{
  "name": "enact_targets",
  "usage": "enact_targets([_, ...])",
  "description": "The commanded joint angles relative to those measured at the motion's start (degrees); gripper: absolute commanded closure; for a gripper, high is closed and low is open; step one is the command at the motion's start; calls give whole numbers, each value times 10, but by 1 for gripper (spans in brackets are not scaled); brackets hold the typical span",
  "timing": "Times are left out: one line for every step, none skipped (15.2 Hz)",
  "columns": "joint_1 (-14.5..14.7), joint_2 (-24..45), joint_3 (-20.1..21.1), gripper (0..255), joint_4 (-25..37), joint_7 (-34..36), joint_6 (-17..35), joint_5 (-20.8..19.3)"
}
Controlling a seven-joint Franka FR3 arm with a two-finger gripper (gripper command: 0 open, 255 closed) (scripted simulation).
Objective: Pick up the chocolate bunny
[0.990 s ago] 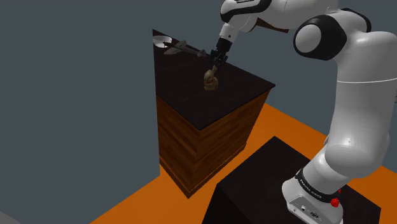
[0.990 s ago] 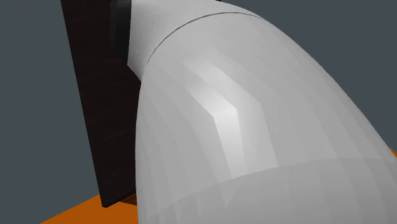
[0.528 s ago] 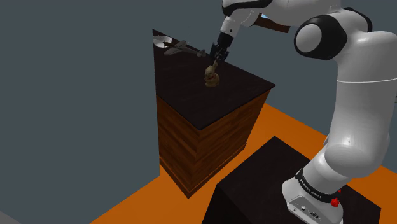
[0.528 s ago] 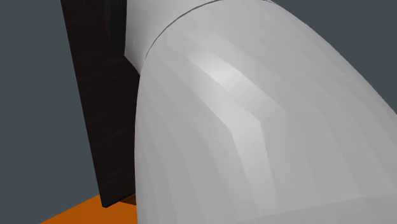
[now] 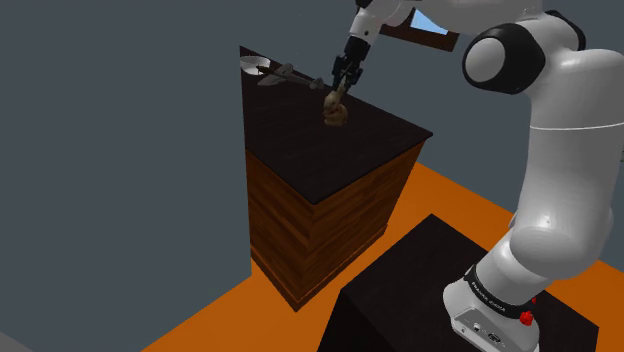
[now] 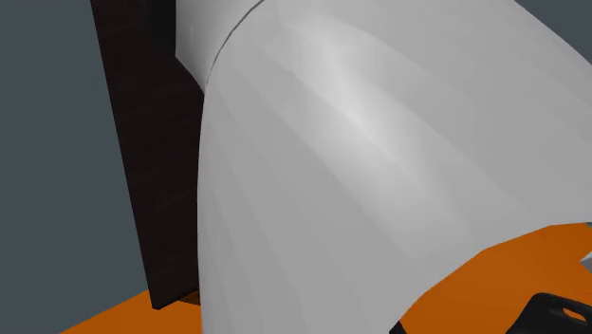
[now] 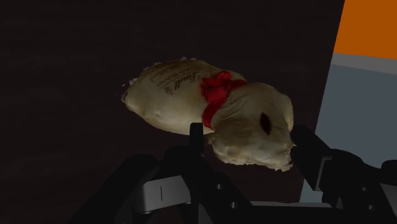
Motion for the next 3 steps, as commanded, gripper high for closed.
enact_targets([-3,5,0,255,23,6,-17,1])
enact_targets([-4,5,0,255,25,6,-18,1])
enact_targets([-4,5,0,255,25,6,-18,1])
